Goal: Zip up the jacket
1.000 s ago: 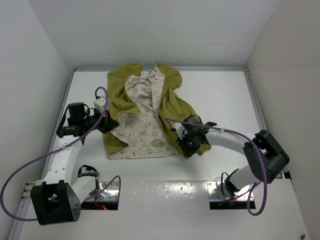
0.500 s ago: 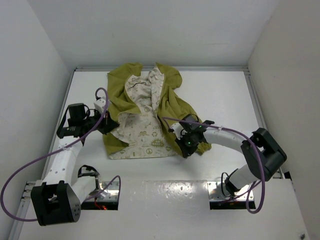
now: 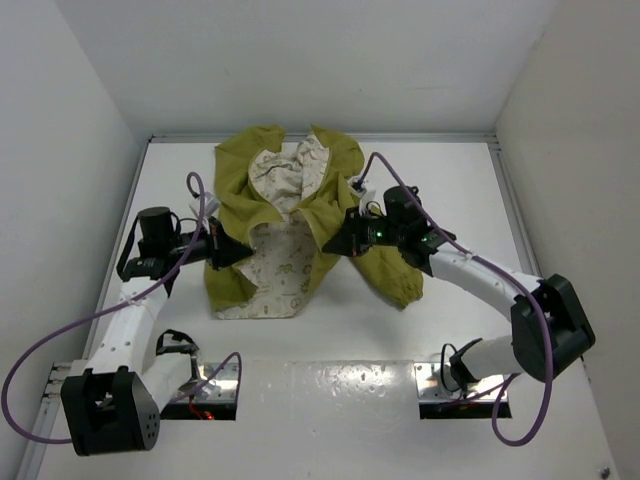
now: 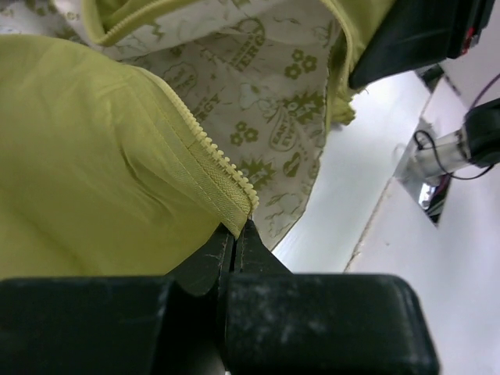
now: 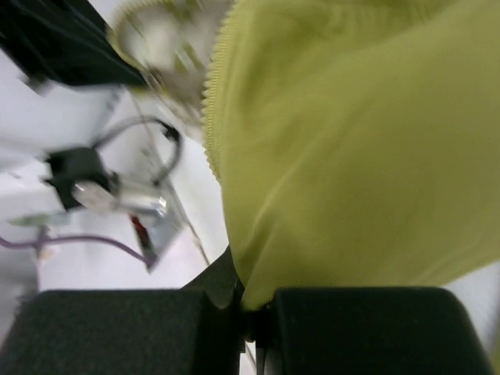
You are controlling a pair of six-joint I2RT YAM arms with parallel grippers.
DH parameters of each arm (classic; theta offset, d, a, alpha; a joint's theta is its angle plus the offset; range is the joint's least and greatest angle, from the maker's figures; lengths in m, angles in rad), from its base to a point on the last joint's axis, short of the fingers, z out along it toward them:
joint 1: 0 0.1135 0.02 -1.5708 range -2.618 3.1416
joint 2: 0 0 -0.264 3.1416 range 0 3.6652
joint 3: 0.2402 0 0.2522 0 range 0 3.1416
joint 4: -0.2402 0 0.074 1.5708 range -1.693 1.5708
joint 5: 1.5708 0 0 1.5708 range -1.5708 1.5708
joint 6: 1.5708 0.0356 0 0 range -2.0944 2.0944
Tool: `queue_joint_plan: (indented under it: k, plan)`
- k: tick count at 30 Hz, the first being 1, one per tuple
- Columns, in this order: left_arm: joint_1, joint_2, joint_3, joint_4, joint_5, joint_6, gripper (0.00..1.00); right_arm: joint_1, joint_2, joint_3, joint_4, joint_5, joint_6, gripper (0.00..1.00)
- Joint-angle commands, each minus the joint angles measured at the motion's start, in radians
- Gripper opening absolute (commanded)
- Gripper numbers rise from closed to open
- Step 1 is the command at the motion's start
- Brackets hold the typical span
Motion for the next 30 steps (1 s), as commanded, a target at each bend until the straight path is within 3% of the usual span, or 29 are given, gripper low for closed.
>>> queue_joint_plan:
  k: [1, 4, 11, 30]
  plan:
    - [-0.029, -0.011, 0.001, 0.124, 0.074, -0.140, 0.00, -0.005, 0.014, 0.049, 0.296, -0.061, 0.168, 0.00]
    - [-0.055, -0.011, 0.001, 0.170, 0.065, -0.200, 0.00, 0.018, 0.029, 0.052, 0.377, -0.033, 0.247, 0.00]
    - [-0.096, -0.050, -0.076, 0.345, 0.129, -0.409, 0.00, 0.104, 0.093, 0.145, 0.451, 0.002, 0.253, 0.00]
    - [-0.145, -0.039, -0.033, 0.446, 0.248, -0.629, 0.00, 0.181, 0.153, 0.200, 0.540, -0.073, 0.205, 0.00]
